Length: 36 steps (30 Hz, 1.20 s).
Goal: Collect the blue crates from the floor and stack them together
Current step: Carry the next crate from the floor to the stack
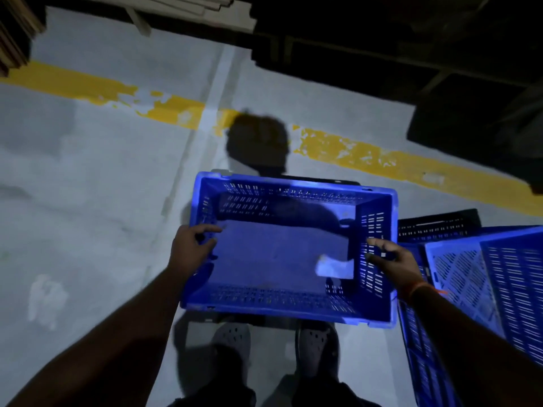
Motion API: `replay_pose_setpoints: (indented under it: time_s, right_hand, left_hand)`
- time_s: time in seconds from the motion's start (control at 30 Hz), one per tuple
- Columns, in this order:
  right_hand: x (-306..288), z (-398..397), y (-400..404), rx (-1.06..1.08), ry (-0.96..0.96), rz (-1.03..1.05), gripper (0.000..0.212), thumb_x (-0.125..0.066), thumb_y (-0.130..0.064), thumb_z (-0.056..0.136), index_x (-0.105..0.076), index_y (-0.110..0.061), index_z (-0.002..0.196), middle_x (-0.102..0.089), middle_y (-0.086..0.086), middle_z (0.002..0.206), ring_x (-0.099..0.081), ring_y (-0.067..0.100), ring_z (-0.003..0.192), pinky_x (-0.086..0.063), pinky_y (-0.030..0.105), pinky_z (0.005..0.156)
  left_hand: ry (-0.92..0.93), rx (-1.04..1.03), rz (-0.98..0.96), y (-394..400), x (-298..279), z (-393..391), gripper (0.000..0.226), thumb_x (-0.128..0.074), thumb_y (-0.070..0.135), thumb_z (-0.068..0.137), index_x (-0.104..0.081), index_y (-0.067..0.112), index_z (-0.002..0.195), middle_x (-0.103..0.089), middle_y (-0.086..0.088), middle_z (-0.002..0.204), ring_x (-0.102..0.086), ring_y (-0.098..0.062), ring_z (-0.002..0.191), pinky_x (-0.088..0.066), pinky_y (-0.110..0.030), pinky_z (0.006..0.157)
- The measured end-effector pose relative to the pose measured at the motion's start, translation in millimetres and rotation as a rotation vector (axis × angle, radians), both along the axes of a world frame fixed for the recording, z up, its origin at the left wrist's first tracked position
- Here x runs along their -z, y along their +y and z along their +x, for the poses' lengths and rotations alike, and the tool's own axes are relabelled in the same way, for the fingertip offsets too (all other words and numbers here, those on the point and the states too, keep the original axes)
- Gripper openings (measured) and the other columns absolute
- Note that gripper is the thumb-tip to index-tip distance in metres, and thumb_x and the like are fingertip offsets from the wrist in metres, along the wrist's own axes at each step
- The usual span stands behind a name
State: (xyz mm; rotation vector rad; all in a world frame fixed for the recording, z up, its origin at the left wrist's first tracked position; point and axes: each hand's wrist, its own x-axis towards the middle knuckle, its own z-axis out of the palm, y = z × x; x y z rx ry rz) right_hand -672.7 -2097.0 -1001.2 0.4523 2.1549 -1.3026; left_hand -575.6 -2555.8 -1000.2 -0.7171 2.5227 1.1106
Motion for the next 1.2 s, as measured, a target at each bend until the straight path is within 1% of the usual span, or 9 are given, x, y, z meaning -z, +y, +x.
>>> replay_pose_setpoints:
  time_s: [0.17, 0.27, 0.4, 0.47, 0.57, 0.67, 0.77, 1.0, 1.2]
  right_hand:
    - [-50.9, 9.1, 7.3, -0.054, 0.053, -0.011, 0.036, -0.078, -0.002, 0.077, -0.075, -0.021, 0.107, -0.073, 0.003, 0.111, -0.067, 0.023, 0.106, -0.051, 0.047, 0.098]
    - [-113.7, 20.8, 10.6, -0.044, 0.063, -0.012, 0.034, -0.078, -0.006, 0.078, -0.076, -0.026, 0.105, -0.075, -0.001, 0.108, -0.068, 0.019, 0.099, -0.053, 0.042, 0.093]
    - [-221.9, 45.1, 15.0, -0.001, 0.071, 0.007, 0.032, -0.077, -0.007, 0.08, -0.075, -0.026, 0.106, -0.072, 0.007, 0.099, -0.061, 0.004, 0.065, -0.051, 0.017, 0.061]
    - [-282.6, 61.2, 16.9, 0.038, 0.075, 0.008, 0.03, -0.075, -0.005, 0.081, -0.074, -0.019, 0.107, -0.067, 0.008, 0.092, -0.055, 0.001, 0.055, -0.048, 0.015, 0.052]
    - [-370.7, 88.8, 25.1, 0.082, 0.116, 0.047, 0.031, -0.075, -0.002, 0.081, -0.074, -0.015, 0.109, -0.065, 0.004, 0.092, -0.061, -0.005, 0.071, -0.05, 0.01, 0.066]
    - [-447.7, 120.4, 40.0, 0.142, 0.165, 0.081, 0.031, -0.075, -0.005, 0.081, -0.075, -0.023, 0.106, -0.065, 0.003, 0.09, -0.06, 0.002, 0.08, -0.05, 0.015, 0.076]
    - [-506.6, 155.5, 60.3, 0.217, 0.226, 0.144, 0.031, -0.074, -0.003, 0.082, -0.076, -0.03, 0.097, -0.067, -0.004, 0.079, -0.058, 0.003, 0.066, -0.051, 0.017, 0.065]
    - [-570.1, 239.5, 133.1, 0.396, 0.274, 0.263, 0.037, -0.075, -0.005, 0.079, -0.075, -0.03, 0.106, -0.068, -0.004, 0.078, -0.054, 0.009, 0.061, -0.052, 0.038, 0.075]
    - [-593.3, 328.2, 222.6, 0.537, 0.319, 0.308, 0.043, -0.077, -0.006, 0.077, -0.071, -0.039, 0.103, -0.071, -0.005, 0.082, -0.058, 0.005, 0.068, -0.051, 0.029, 0.076]
  left_hand:
    - [0.005, 0.034, 0.057, -11.3, -53.0, 7.8, 0.031, -0.079, 0.021, 0.084, -0.072, 0.048, 0.097, -0.069, -0.015, 0.097, -0.066, -0.025, 0.079, -0.054, -0.032, 0.065]
    - [0.037, 0.014, 0.075, -9.9, -121.1, 9.2, 0.037, -0.08, 0.019, 0.083, -0.071, 0.053, 0.091, -0.066, -0.02, 0.087, -0.062, -0.033, 0.072, -0.053, -0.041, 0.065]
    - [0.038, -0.003, 0.128, -5.0, -231.4, 12.7, 0.027, -0.079, 0.015, 0.083, -0.075, 0.036, 0.1, -0.068, 0.005, 0.101, -0.067, -0.016, 0.086, -0.059, -0.043, 0.078]
    - [0.056, 0.003, 0.159, -4.0, -288.6, 12.5, 0.034, -0.08, 0.015, 0.083, -0.075, 0.044, 0.099, -0.07, 0.013, 0.105, -0.069, -0.013, 0.091, -0.059, -0.041, 0.081]
    - [0.08, 0.036, 0.2, 2.3, -378.1, 12.9, 0.05, -0.08, 0.01, 0.082, -0.072, 0.059, 0.089, -0.074, 0.02, 0.097, -0.071, -0.006, 0.084, -0.06, -0.029, 0.077]
    - [0.11, 0.117, 0.186, 12.7, -453.4, 14.0, 0.033, -0.079, 0.013, 0.084, -0.075, 0.045, 0.092, -0.076, 0.0, 0.097, -0.071, -0.008, 0.082, -0.057, -0.021, 0.069]
    - [0.142, 0.227, 0.106, 28.1, -514.2, 13.0, 0.027, -0.079, 0.02, 0.084, -0.071, 0.044, 0.093, -0.069, 0.009, 0.101, -0.066, -0.005, 0.085, -0.052, -0.016, 0.07]
    - [0.174, 0.388, 0.074, 108.7, -587.3, 12.3, 0.022, -0.084, 0.024, 0.076, -0.077, 0.036, 0.093, -0.075, 0.007, 0.095, -0.07, -0.014, 0.083, -0.053, -0.032, 0.074]
    - [0.182, 0.54, 0.093, 226.5, -605.4, 21.5, 0.021, -0.084, 0.034, 0.07, -0.077, 0.031, 0.089, -0.077, 0.005, 0.09, -0.072, -0.019, 0.086, -0.052, -0.028, 0.074]
